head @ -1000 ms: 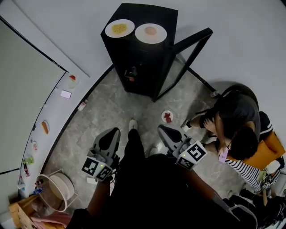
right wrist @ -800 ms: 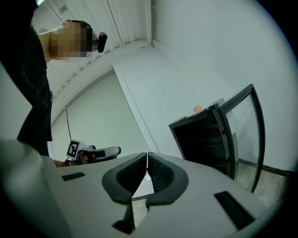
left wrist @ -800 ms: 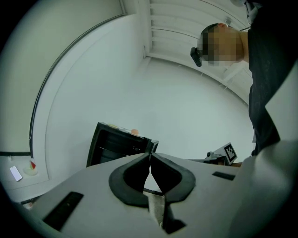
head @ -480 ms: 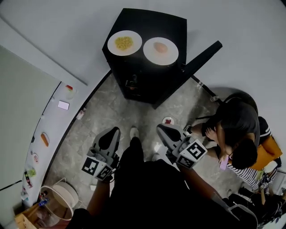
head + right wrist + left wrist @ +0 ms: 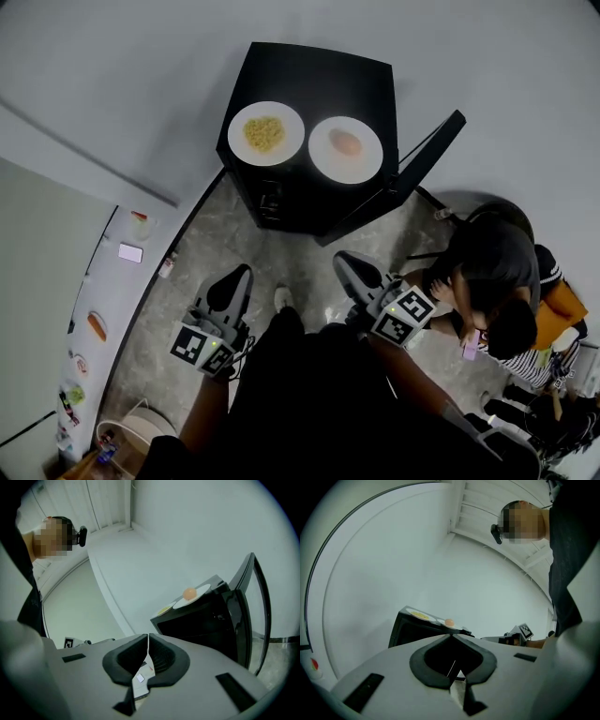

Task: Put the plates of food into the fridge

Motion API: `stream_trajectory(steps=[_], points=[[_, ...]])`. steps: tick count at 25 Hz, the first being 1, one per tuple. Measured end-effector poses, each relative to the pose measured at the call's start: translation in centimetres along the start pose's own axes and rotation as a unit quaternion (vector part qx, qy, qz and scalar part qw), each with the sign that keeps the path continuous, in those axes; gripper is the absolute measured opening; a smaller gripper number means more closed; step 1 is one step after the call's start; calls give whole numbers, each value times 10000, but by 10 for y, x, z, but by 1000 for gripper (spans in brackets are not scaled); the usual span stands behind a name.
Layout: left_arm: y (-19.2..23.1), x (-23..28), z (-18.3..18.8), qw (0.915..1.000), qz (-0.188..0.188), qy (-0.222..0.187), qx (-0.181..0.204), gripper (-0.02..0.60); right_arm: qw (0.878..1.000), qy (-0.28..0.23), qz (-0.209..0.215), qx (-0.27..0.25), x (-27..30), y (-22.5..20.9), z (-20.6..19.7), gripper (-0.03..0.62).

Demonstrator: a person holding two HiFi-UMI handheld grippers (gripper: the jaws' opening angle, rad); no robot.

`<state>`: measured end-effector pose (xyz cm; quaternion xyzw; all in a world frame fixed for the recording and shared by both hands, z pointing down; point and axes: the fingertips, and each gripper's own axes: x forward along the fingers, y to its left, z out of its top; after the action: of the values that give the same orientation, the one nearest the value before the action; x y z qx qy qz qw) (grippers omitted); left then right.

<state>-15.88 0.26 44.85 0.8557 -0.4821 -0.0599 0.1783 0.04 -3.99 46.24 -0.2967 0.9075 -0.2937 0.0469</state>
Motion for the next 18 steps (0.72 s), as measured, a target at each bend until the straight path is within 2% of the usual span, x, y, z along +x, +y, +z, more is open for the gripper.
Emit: stream_trajectory(steps=[6,9,15,18], points=[[17,22,18,9999,-159,-53,36,31,9932,-634,-34,972,24,-22,28,29],[17,32,22,9998,-189,16,66,32,9853,-846,-35,1485,30,-36,39,29],[16,47,24,9999,-114,82,22,32,9690,-1146,35,2190,38,-57,49,38],[13,56,26,9998,-130,138,53,32,9585,-1319,81,2525,42,-67,56,84]])
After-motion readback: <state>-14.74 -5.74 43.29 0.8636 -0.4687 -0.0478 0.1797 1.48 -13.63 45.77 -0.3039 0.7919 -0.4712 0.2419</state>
